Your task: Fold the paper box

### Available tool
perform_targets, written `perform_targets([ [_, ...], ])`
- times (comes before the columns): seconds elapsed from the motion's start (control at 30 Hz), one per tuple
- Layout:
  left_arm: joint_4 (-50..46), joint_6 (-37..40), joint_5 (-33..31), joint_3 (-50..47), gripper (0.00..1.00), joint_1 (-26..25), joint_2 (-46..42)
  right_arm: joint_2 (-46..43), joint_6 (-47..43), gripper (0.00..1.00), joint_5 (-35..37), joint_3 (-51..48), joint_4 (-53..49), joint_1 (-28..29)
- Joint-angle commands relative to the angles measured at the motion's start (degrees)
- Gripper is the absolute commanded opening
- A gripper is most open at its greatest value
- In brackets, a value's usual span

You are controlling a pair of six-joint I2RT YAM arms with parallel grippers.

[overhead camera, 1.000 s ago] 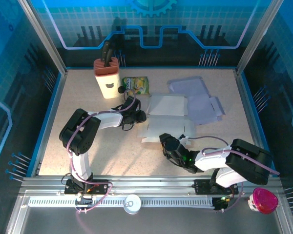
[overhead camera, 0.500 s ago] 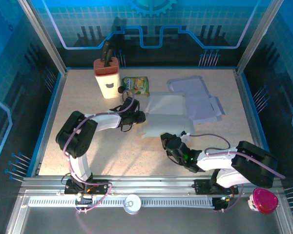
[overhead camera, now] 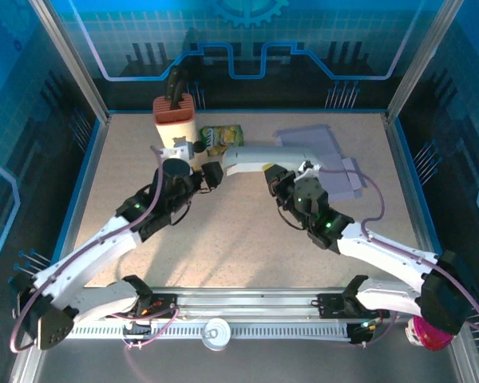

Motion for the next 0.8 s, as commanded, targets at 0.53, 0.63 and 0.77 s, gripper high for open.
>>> perform_targets([
  [0.53,-20.12,6.52,-4.73,3.75,0.67,-2.74,-17.14,-7.74,3.35,0.00,4.36,32.51,-64.11,14.39],
  [0.63,-23.93,3.53,-5.04,5.05,0.68,-2.49,-16.00,-2.00,10.15,0.00,3.19,40.49,-76.38,14.31],
  [0.77,-29.24,0.19,-3.96,7.43,0.68,-0.82,-13.41,4.45,12.41,0.00,-0.93,44.18,-77.05,10.63],
])
